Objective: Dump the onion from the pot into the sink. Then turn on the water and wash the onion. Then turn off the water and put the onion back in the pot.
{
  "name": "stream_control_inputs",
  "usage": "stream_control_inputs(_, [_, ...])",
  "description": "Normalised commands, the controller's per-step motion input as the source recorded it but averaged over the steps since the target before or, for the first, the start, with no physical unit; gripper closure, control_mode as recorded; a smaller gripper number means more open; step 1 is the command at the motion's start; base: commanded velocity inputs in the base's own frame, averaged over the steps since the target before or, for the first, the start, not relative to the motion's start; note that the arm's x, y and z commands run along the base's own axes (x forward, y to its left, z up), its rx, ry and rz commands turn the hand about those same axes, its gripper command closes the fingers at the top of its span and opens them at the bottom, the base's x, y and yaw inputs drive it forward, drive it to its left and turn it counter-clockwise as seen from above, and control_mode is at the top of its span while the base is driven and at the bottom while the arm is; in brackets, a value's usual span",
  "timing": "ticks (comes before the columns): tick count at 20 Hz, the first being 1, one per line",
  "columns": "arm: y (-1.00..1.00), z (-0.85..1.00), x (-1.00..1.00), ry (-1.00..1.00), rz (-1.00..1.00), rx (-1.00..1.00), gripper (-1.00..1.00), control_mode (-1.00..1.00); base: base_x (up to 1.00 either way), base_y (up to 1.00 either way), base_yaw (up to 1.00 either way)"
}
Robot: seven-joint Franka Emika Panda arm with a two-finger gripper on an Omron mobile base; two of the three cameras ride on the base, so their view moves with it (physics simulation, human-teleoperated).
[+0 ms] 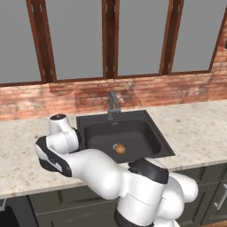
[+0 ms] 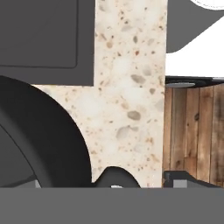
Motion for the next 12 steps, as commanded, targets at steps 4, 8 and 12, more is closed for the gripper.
stream_control_inputs(4, [-0.07, 0.34, -0.09, 0.00, 0.00, 0.06, -1.00, -1.00, 0.00, 0.00, 0.00])
stream_control_inputs(8, [0.00, 0.62, -0.08, 0.00, 0.00, 0.10, -1.00, -1.00, 0.00, 0.00, 0.00])
stream_control_inputs(12, [0.00, 0.83, -0.18, 0.00, 0.00, 0.11, -1.00, -1.00, 0.00, 0.00, 0.00])
